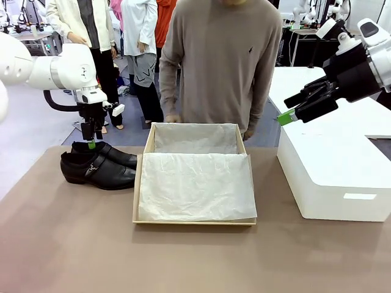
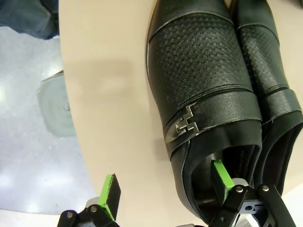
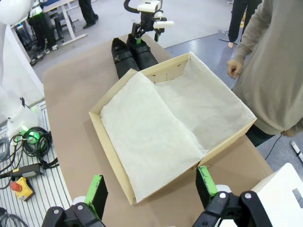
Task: Pack the shoes into the box.
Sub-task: Place one shoe of the Shoes into the Shoes Box.
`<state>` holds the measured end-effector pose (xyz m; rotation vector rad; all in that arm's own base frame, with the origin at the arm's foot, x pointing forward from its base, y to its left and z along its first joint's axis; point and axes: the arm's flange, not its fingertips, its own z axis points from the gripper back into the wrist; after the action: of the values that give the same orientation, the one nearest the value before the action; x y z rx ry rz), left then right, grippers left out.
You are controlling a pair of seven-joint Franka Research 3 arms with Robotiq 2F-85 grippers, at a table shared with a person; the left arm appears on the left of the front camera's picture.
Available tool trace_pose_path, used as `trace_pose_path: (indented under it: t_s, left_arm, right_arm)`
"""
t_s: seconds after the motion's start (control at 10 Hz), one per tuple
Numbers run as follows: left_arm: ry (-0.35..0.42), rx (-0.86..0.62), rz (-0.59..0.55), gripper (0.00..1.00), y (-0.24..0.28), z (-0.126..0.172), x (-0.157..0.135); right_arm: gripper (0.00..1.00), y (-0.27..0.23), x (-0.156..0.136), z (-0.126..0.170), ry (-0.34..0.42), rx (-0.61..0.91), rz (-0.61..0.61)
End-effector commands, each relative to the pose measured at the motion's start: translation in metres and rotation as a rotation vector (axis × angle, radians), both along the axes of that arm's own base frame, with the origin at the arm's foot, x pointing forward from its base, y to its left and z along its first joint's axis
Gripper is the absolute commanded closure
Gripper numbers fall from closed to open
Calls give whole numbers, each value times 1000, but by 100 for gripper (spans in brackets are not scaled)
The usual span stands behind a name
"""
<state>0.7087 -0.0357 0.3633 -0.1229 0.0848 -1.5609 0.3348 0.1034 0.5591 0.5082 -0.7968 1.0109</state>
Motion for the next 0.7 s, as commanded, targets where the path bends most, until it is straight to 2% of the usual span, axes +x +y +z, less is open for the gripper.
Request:
trace_pose_path:
  t_s: [0.0,0.6]
  left_arm:
    - [20,13,10,0,-2,0,8]
    - [65,3,-9,0,-5,-13,-1]
  right_arm:
    - [0,0,4,-2,-19,16,25]
    - [0,0,4,-2,-19,16,25]
